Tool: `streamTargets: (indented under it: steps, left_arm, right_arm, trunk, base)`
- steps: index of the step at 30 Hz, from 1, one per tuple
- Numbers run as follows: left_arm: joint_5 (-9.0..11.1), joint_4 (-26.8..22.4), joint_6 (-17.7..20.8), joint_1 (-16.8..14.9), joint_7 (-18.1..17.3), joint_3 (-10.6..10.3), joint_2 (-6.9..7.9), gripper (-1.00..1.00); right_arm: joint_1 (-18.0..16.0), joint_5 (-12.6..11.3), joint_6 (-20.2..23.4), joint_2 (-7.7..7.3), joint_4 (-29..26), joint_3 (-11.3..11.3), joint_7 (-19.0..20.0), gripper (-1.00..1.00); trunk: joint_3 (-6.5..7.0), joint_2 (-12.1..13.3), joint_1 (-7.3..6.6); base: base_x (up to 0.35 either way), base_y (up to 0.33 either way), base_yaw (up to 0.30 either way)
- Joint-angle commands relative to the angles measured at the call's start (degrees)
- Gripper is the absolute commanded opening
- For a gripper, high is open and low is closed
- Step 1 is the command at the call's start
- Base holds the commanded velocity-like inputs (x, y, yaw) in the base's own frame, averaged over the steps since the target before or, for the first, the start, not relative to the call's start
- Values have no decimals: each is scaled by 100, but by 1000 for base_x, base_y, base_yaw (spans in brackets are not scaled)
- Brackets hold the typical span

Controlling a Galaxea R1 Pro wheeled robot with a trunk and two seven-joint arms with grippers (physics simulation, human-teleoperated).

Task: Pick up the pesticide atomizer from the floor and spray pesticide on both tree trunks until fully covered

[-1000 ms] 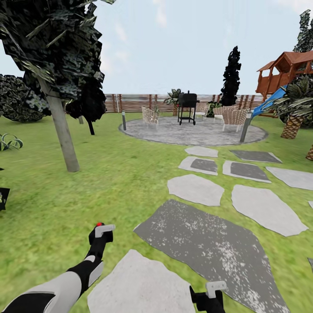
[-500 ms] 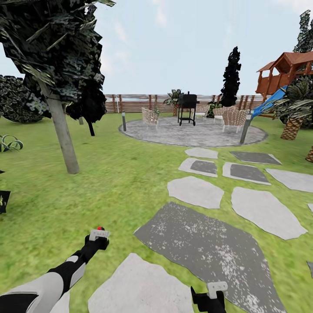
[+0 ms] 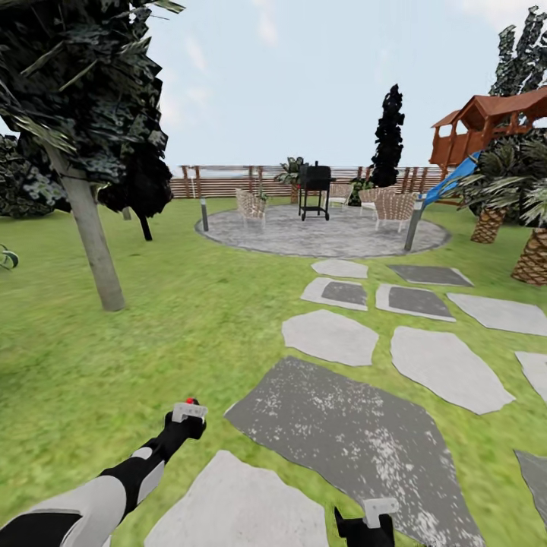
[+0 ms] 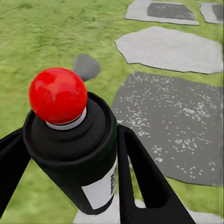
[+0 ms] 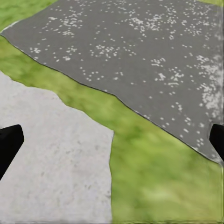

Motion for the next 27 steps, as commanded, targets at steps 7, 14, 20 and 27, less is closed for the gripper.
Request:
streamTargets:
  steps: [7,14,20,27]
  left_arm:
    - [-17,7,-23,-1,-10,-16,-4,-100]
    - [-23,7,-23,-1,-10,-14,-5,-100]
    - [-23,9,-20,-2,-10,-14,-6,-100]
    - [-23,11,-21,-1,-10,-14,-6,-100]
  right_arm:
    - [-5,54,-21,3,57,-32,13,100]
    - [-5,54,-19,3,64,-32,13,100]
    - [-5,54,-18,3,70,-32,13,100]
    - [-4,54,-16,3,72,-32,13,100]
  trunk:
    - [121,280,-155]
    - [246,561,-309]
    - [354,801,-441]
    - [480,1082,-595]
  base:
    - [0,0,-289]
    - [0,0,-297]
    - [0,0,-298]
    - [0,0,-298]
